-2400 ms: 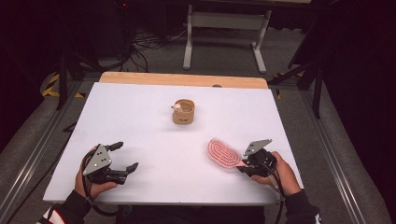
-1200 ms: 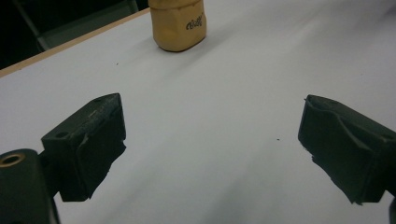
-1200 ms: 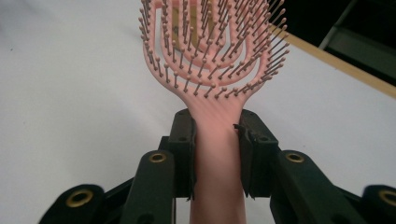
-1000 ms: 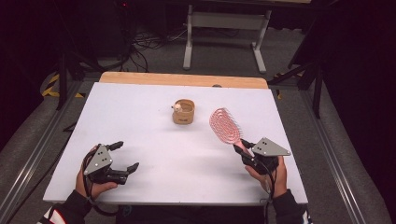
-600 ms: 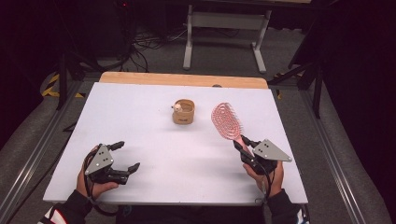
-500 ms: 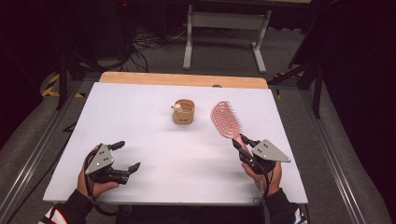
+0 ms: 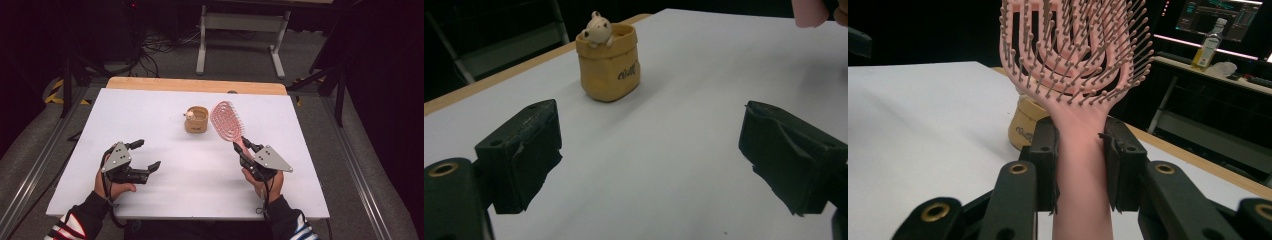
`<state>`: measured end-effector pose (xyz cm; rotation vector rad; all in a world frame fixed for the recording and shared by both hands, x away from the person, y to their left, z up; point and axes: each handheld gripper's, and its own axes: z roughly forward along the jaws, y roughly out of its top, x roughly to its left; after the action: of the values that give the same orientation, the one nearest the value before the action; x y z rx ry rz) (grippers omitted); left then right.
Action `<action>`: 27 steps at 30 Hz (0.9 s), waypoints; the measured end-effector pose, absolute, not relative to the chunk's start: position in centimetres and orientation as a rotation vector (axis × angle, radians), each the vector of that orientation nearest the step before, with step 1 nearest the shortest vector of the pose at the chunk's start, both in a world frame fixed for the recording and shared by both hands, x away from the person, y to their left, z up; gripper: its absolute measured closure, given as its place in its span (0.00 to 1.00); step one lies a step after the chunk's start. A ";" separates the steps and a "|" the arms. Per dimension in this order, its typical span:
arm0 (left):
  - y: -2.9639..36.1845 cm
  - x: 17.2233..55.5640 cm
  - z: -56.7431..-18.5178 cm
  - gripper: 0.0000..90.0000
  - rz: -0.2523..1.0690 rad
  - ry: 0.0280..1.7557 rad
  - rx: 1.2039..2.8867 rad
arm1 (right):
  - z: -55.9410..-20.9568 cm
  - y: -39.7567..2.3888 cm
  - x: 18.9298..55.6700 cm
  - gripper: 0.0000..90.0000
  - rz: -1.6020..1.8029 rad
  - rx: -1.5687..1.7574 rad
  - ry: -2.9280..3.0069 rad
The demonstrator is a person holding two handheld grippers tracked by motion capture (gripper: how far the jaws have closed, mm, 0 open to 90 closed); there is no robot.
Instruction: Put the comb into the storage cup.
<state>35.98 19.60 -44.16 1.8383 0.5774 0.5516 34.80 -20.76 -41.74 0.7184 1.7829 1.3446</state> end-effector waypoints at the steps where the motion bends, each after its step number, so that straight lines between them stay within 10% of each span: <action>1: 19.3 36.1 -44.0 0.12 0.555 0.569 1.841 | -41.7 -20.5 34.9 0.78 1.339 0.715 1.779; 27: 11.9 37.3 -40.6 0.16 0.356 0.455 1.732 | -43.2 -15.4 34.4 0.78 1.373 0.661 1.795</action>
<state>37.35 11.88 -40.62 1.7316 0.4550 0.3557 34.40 -15.37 -43.24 0.6606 1.7949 1.3728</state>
